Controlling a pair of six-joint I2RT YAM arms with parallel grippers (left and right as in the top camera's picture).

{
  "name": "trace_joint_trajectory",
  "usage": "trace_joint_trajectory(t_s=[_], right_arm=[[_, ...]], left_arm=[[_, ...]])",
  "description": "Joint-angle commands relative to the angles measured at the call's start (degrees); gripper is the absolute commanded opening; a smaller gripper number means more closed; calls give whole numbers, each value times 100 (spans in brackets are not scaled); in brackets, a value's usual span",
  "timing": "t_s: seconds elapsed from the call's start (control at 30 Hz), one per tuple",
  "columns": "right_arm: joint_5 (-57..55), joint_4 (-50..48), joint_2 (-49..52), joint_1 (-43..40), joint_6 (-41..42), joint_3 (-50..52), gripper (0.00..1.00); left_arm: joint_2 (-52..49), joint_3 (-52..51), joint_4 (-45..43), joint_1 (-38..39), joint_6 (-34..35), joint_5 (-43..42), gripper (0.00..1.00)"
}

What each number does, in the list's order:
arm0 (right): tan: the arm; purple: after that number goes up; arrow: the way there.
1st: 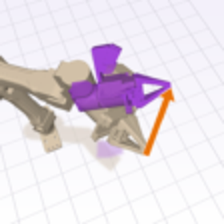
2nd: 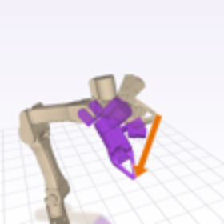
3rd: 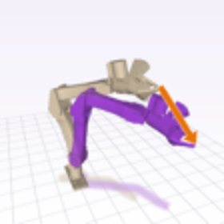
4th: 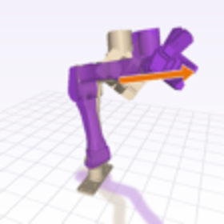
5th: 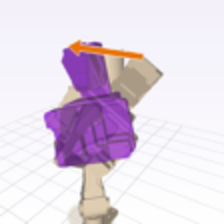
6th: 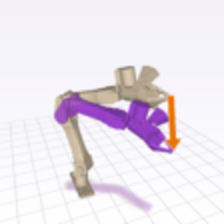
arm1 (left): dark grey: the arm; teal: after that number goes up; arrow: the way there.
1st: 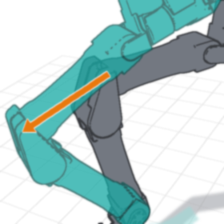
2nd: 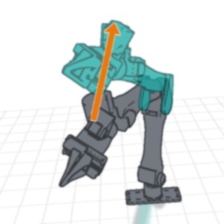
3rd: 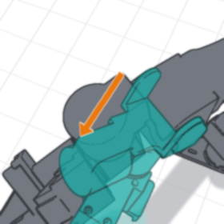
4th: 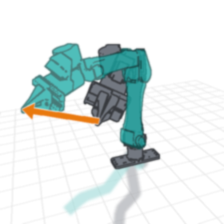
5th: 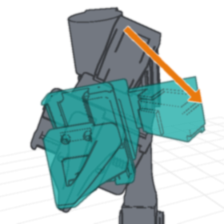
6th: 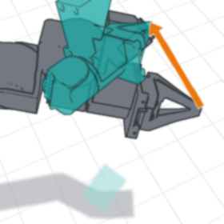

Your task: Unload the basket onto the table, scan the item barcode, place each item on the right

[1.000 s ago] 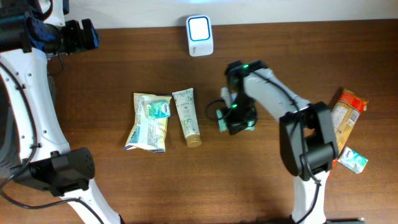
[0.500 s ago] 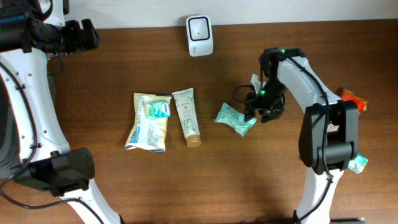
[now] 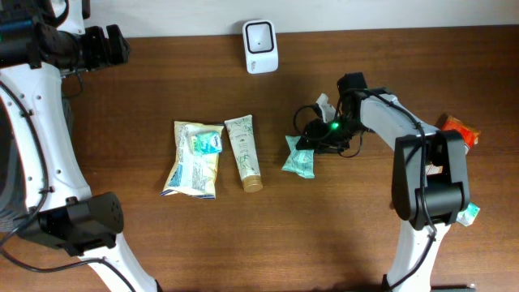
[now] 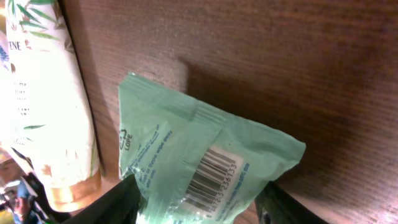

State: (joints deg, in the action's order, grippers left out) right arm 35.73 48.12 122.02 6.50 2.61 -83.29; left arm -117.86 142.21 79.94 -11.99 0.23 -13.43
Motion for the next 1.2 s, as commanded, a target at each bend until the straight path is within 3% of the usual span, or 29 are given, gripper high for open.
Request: trace_joint_trajectory(t_s=[0.0,0.07,0.23,0.3,0.33,0.4,0.5,0.57,0.63,0.7,0.83,1.0,1.17], right_arm=[[-387,-46,72,-98,-205,9,56],[-562,-13,72,-179,-492,-87,52],[866,-2,72,179,-2271,-396,51],[1045,13,72,538,-2643,-417,67],[774,35,72,721,-2638,-417,81],[382,378,70,903,-2629,-597,91],[116,1722,55,811,-2369,-1672,96],[-975,2577,48,494,-1635,-2872,99],[-1598,2658,48,275,-1709,-3270,99],[-1491,2623,111,122,-3010,-3141,99],[-754,2946,546,289,-4476,-3005,99],[-769,3263,1272,662,-4739,-3001,99],[-933,3567,1386,509,-4736,-2782,100]], left_arm=[[-39,11,-7,-17,-44,-4,99],[-39,11,-7,-17,-44,-4,99],[-39,11,-7,-17,-44,-4,99],[-39,11,-7,-17,-44,-4,99],[-39,11,-7,-17,-44,-4,99],[-39,11,-7,-17,-44,-4,99],[-39,11,-7,-17,-44,-4,99],[-39,11,-7,-17,-44,-4,99],[-39,11,-7,-17,-44,-2,99],[-39,11,-7,-17,-44,-4,99],[-39,11,-7,-17,-44,-4,99],[-39,11,-7,-17,-44,-2,99],[-39,11,-7,-17,-44,-4,99]])
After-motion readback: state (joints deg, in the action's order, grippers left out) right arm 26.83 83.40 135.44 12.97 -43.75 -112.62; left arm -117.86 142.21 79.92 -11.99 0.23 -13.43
